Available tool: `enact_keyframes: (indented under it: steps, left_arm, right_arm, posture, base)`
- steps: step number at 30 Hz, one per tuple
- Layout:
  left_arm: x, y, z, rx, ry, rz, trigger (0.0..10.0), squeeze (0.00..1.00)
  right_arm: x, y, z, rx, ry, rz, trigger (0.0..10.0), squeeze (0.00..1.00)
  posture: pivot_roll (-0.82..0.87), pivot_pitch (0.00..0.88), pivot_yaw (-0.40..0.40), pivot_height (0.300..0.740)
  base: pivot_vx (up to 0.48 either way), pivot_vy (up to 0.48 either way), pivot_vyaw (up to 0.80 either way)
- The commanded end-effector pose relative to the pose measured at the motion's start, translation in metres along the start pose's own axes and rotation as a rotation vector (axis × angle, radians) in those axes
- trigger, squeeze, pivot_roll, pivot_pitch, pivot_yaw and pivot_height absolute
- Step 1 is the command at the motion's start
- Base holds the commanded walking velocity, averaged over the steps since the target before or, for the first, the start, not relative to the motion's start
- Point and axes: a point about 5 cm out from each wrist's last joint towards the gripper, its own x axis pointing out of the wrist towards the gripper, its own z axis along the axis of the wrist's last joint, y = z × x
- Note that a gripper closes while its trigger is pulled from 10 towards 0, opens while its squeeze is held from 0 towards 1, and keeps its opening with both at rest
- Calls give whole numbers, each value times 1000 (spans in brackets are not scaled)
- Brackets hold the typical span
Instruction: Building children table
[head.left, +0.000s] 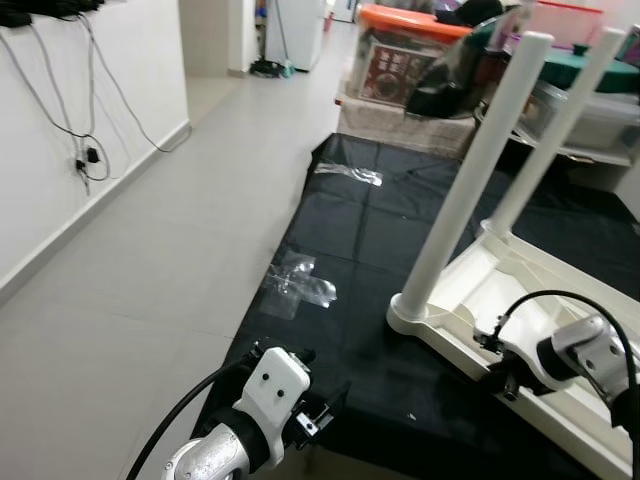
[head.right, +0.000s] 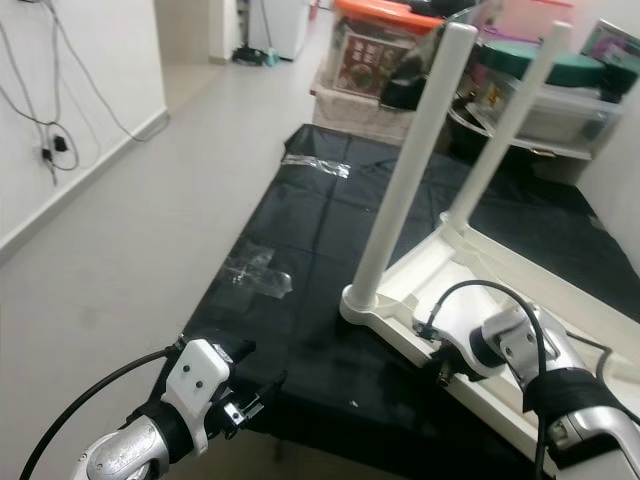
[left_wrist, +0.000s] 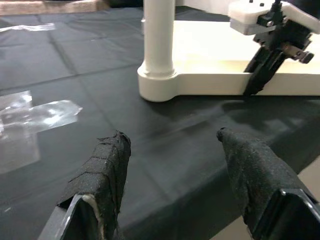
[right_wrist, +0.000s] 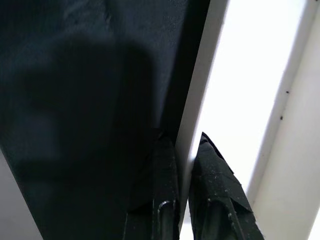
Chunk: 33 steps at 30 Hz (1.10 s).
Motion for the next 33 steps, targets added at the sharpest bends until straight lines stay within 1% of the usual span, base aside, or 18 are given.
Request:
enact_keyframes:
  steps: [1, 2, 3, 5, 6, 8, 13, 14, 15, 16, 18, 22, 23, 26, 27, 29, 30, 33]
  left_arm:
    - [0, -3, 0, -13, 10, -9, 10000, 0]
    - [0, -4, 0, -16, 12, -8, 10000, 0]
    - [0, -4, 0, -16, 12, -8, 10000, 0]
    - [0, -4, 1, -18, 13, -7, 10000, 0]
    - [0, -4, 1, -21, 12, -6, 10000, 0]
    - [1, -4, 1, -23, 14, -4, 10000, 0]
    - [1, -4, 2, -24, 18, 0, 10000, 0]
    - [2, -4, 2, -25, 19, 3, 10000, 0]
    - [2, -4, 2, -25, 19, 5, 10000, 0]
    - [2, -4, 3, -25, 19, 7, 10000, 0]
    - [2, -4, 3, -26, 21, 9, 10000, 0]
    - [2, -3, 3, -26, 22, 9, 10000, 0]
    - [2, -3, 2, -27, 24, 9, 10000, 0]
    - [3, -3, 2, -27, 26, 8, 10000, 0]
    - [3, -2, 2, -28, 27, 8, 10000, 0]
    - [4, -2, 2, -28, 27, 8, 10000, 0]
    - [5, -2, 1, -28, 27, 9, 10000, 0]
    - [7, 0, -1, -28, 30, 14, 10000, 0]
  right_arm:
    - [-10, -1, 25, -247, -53, 21, 0, 0]
    - [-14, 5, 31, -379, -63, 93, 0, 0]
    - [-14, 5, 31, -379, -63, 93, 0, 0]
    - [-15, 7, 35, -486, -49, 115, 0, 0]
    - [-13, 4, 40, -572, -16, 78, 0, 0]
    - [-12, 1, 43, -624, 11, 68, 0, 0]
    - [-11, -5, 47, -662, 38, 38, 0, 0]
    - [-11, -8, 50, -669, 38, 12, 7020, 0]
    - [-11, -10, 51, -674, 39, -3, 7020, 0]
    - [-11, -12, 52, -692, 49, -23, 10000, 0]
    - [-11, -16, 52, -732, 70, -39, 10000, 0]
    - [-11, -18, 52, -750, 76, -53, 10000, 0]
    - [-12, -19, 51, -767, 81, -44, 10000, 1000]
    - [-16, -23, 44, -756, 107, -78, 10000, 1000]
    - [-17, -24, 41, -751, 121, -91, 10000, 953]
    - [-18, -26, 39, -749, 130, -98, 10000, 953]
    - [-22, -27, 35, -734, 141, -95, 10000, 0]
    - [-40, -27, 20, -661, 135, -62, 10000, 0]
  posture:
    - [102, 98, -157, 740]
    - [101, 98, -158, 740]
    - [101, 98, -158, 740]
    - [101, 98, -158, 740]
    - [95, 98, -160, 740]
    - [95, 99, -160, 740]
    - [98, 98, -165, 740]
    - [100, 99, -165, 740]
    - [100, 99, -165, 740]
    - [101, 98, -166, 740]
    - [101, 98, -166, 740]
    - [100, 96, -164, 740]
    - [99, 95, -160, 740]
    - [99, 90, -159, 740]
    - [99, 89, -160, 740]
    - [99, 89, -160, 740]
    - [104, 80, -159, 740]
    - [102, 64, -157, 740]
  base:
    - [0, 0, 0]
    - [0, 0, 0]
    - [0, 0, 0]
    - [0, 0, 0]
    - [0, 0, 0]
    - [0, 0, 0]
    - [0, 0, 0]
    - [0, 0, 0]
    - [0, 0, 0]
    - [0, 0, 0]
    - [0, 0, 0]
    - [0, 0, 0]
    - [0, 0, 0]
    - [0, 0, 0]
    - [0, 0, 0]
    - [0, 0, 0]
    - [0, 0, 0]
    - [0, 0, 0]
